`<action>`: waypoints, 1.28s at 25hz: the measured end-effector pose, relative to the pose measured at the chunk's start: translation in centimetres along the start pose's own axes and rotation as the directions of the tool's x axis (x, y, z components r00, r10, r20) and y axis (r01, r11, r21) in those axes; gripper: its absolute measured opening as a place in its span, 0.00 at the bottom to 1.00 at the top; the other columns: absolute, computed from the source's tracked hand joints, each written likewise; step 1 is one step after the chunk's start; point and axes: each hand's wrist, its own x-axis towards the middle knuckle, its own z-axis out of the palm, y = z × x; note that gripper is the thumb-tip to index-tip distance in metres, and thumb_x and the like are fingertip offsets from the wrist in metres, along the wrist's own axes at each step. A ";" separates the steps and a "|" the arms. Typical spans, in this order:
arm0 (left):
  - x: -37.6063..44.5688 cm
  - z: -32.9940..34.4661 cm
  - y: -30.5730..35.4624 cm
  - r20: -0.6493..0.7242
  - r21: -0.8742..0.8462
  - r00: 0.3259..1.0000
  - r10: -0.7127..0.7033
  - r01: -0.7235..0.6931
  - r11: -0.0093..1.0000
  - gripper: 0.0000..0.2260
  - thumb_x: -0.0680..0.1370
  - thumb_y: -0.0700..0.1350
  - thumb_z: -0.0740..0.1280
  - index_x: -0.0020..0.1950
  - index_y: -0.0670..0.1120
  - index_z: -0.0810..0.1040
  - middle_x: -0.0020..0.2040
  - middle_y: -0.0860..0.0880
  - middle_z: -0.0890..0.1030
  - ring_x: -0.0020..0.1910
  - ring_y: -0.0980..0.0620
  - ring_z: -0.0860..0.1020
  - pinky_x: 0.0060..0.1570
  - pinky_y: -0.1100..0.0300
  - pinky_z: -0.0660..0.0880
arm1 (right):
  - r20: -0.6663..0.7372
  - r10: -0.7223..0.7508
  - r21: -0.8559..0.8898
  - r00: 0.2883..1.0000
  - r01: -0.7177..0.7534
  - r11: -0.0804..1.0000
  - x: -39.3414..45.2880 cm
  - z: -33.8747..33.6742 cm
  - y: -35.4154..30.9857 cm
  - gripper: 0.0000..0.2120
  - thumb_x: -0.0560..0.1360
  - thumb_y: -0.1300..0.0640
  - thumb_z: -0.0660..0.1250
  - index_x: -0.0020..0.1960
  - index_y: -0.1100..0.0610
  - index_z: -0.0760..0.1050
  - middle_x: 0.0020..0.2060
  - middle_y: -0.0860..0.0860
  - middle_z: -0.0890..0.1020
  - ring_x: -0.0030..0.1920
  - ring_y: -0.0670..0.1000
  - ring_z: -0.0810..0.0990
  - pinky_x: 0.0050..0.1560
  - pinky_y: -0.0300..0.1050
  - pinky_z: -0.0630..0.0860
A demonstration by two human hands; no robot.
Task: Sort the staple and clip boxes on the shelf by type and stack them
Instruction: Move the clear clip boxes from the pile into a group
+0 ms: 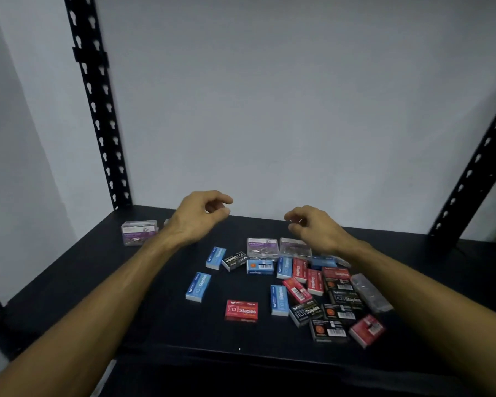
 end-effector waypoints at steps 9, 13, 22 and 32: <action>1.5 7.2 1.2 0.409 0.237 0.904 -0.125 0.027 0.971 0.24 0.77 0.52 0.70 0.72 0.50 0.70 0.69 0.49 0.74 0.66 0.54 0.73 0.64 0.59 0.70 | 0.190 0.060 0.043 0.980 -0.069 0.997 -1.9 -0.2 3.5 0.26 0.79 0.52 0.66 0.75 0.55 0.66 0.71 0.51 0.73 0.63 0.49 0.76 0.55 0.41 0.76; 1.6 7.8 1.2 0.487 0.319 0.854 -0.183 0.021 0.948 0.27 0.78 0.53 0.69 0.75 0.47 0.68 0.71 0.49 0.72 0.62 0.57 0.70 0.60 0.62 0.67 | 0.204 0.069 -0.064 0.977 -0.057 0.996 -1.4 0.3 4.0 0.28 0.79 0.47 0.66 0.76 0.53 0.65 0.70 0.51 0.74 0.62 0.49 0.77 0.62 0.50 0.75; 1.8 7.7 0.4 0.453 0.226 0.885 -0.109 0.005 0.974 0.22 0.74 0.52 0.74 0.65 0.49 0.74 0.57 0.53 0.78 0.54 0.55 0.78 0.57 0.56 0.77 | 0.186 0.057 -0.169 0.981 -0.025 0.985 -1.4 0.2 4.1 0.18 0.76 0.46 0.67 0.63 0.50 0.72 0.55 0.46 0.81 0.53 0.45 0.77 0.67 0.55 0.66; 1.6 8.0 0.8 0.407 0.065 0.912 -0.052 0.028 0.997 0.15 0.73 0.40 0.74 0.56 0.51 0.76 0.51 0.52 0.81 0.49 0.53 0.81 0.48 0.56 0.80 | 0.110 0.063 0.181 0.992 -0.082 0.980 -2.4 0.2 4.4 0.15 0.73 0.56 0.73 0.53 0.49 0.69 0.48 0.49 0.83 0.44 0.49 0.85 0.41 0.47 0.84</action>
